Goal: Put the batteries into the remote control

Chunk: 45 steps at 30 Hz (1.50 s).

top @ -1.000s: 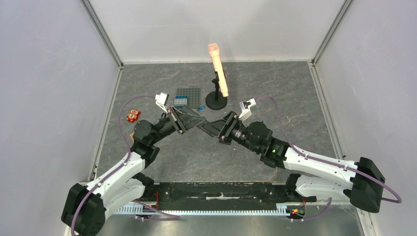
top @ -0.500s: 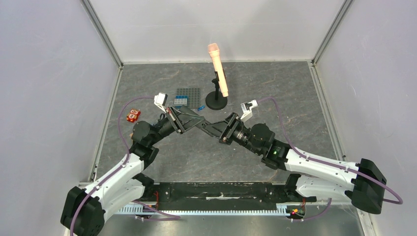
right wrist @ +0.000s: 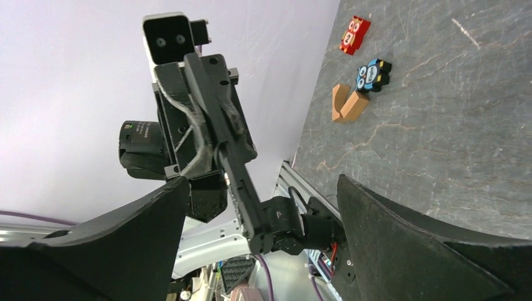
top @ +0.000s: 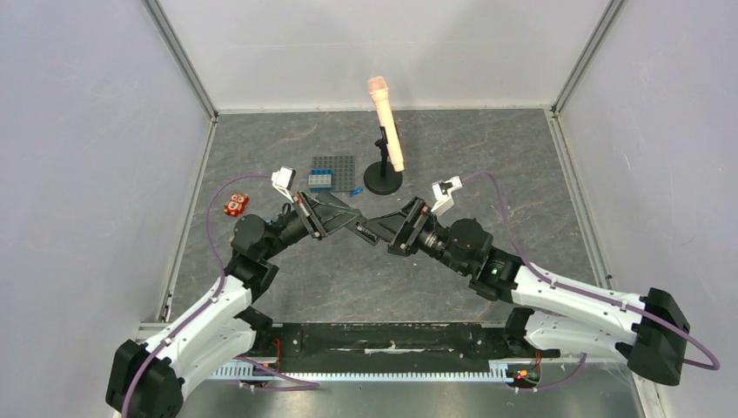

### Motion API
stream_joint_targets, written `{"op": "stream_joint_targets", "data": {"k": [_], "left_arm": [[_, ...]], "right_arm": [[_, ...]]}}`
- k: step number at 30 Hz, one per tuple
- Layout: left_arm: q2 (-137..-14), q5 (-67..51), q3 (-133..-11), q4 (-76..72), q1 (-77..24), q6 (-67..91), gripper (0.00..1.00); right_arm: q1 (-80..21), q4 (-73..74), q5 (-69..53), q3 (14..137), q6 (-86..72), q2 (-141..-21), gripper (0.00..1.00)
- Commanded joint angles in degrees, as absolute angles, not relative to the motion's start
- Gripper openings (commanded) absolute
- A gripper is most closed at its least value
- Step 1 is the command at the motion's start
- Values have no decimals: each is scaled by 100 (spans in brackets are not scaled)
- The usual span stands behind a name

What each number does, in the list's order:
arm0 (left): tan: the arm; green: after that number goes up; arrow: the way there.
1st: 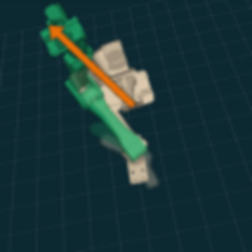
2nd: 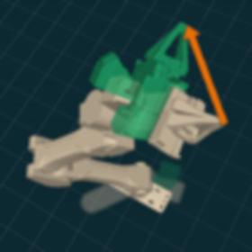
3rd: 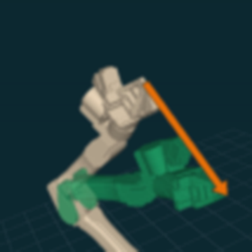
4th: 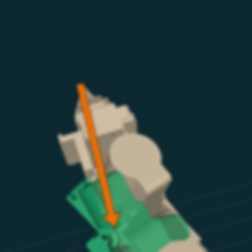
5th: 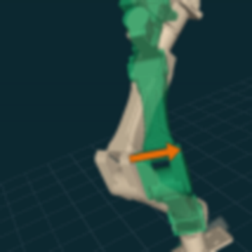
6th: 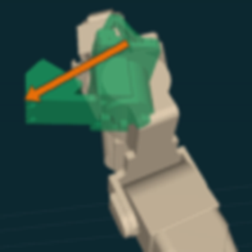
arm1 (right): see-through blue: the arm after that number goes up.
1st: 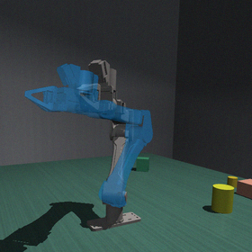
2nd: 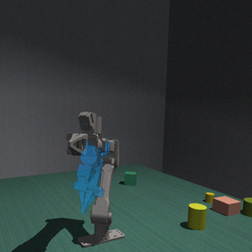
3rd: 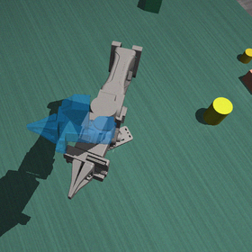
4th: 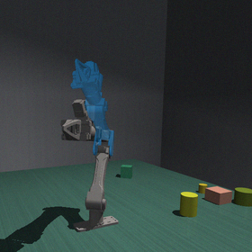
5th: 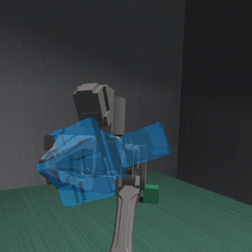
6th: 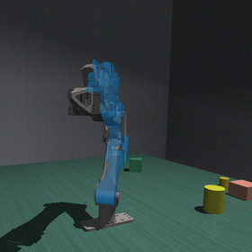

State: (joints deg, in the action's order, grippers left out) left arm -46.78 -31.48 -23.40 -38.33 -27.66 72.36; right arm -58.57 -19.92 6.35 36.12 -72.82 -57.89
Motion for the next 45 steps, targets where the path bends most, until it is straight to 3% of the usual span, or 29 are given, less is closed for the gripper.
{"op": "stream_joint_targets", "data": {"k": [1,7,11,14,23,30,45], "left_arm": [[-4543,-3046,-2463,-3522,-2760,6739,2],[-4481,-3075,-2374,-3384,-2760,6458,2],[-4480,-3171,-2376,-3273,-2760,6193,2],[-4465,-3111,-2469,-2716,-2760,5834,2],[-5108,-2618,-3373,46,-2760,4345,2],[-6459,-3782,-4272,1200,-2761,3255,2],[-7480,-3823,-4898,1490,-2760,2974,2]], "right_arm": [[-5745,-1683,859,3740,-6864,-5379,90],[-5625,-771,737,4033,-5970,-5199,85],[-5625,-26,798,4236,-5394,-5154,70],[-5630,381,906,4305,-5049,-5150,65],[-5625,236,505,4455,-3113,-5783,61],[-5622,-145,-323,4582,-1522,-6669,58],[-5423,-612,-997,4564,-1240,-7455,54]]}}
